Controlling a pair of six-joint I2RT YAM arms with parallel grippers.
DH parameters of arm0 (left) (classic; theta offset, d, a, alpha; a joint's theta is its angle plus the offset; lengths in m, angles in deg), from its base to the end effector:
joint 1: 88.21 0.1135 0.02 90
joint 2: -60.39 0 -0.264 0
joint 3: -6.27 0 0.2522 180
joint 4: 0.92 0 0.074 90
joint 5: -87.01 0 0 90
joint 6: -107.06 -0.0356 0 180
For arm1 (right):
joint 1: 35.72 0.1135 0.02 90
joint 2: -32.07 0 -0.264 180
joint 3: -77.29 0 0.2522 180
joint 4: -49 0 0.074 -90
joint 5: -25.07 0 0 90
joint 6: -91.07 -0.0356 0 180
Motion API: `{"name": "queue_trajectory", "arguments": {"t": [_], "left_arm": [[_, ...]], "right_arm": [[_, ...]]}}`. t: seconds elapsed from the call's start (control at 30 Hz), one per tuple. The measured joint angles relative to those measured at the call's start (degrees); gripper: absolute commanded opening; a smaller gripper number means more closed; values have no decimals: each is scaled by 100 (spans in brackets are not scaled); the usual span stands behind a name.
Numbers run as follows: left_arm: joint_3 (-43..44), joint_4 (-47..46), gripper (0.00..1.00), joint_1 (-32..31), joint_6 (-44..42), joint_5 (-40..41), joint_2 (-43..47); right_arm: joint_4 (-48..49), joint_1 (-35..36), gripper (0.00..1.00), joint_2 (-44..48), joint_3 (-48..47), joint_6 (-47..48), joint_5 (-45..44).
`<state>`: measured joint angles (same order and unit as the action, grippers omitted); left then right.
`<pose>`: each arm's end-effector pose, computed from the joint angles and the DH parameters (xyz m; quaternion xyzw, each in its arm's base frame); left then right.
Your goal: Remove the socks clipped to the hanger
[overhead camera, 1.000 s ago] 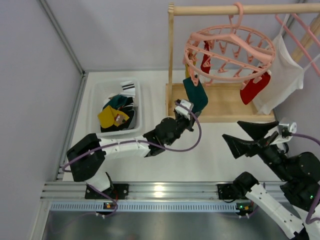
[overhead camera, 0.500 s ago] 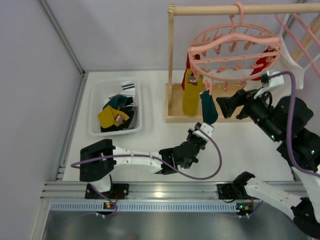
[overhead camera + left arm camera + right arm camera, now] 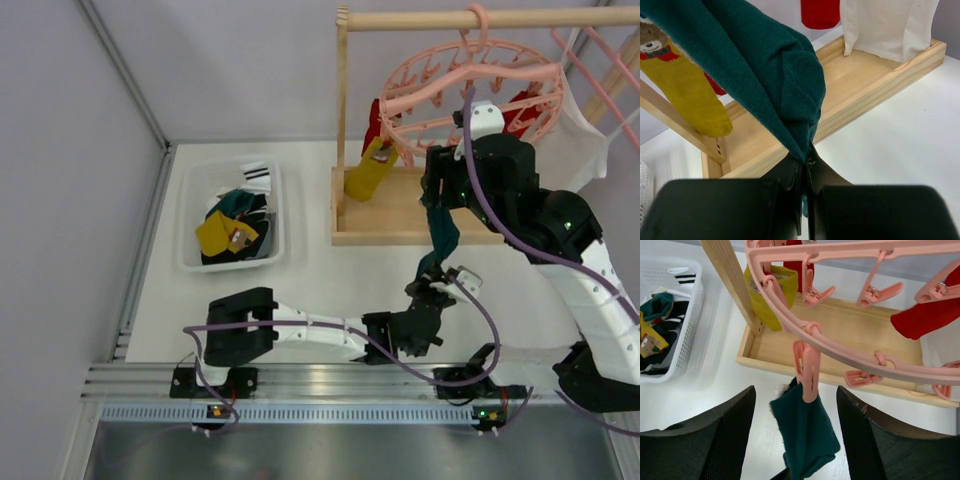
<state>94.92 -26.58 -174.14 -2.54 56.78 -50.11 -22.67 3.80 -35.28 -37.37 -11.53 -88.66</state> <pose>0.0618 -0.4350 0.2730 0.2515 0.6481 -0.0614 0.7162 0.1529 0.1076 0.4985 -0.0831 0.8258 0.0778 0.5524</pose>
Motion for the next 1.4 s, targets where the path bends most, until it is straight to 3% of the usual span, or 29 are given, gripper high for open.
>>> {"name": "queue_trajectory", "arguments": {"t": [0.3, 0.77, 1.03, 1.4], "left_arm": [[721, 2, 0, -55, -494, 74, -540], [922, 4, 0, -81, -595, -35, -570], [922, 4, 0, -81, -564, -46, -570], [922, 7, 0, -81, -437, -160, -570]], "right_arm": [[-647, 745, 62, -678, -769, 2, -1445], [-793, 1231, 52, -1528, -800, 59, -3060], [-546, 1296, 48, -1563, -131, 210, -4022], [470, 1296, 39, -1335, 452, 813, -4583]]}}
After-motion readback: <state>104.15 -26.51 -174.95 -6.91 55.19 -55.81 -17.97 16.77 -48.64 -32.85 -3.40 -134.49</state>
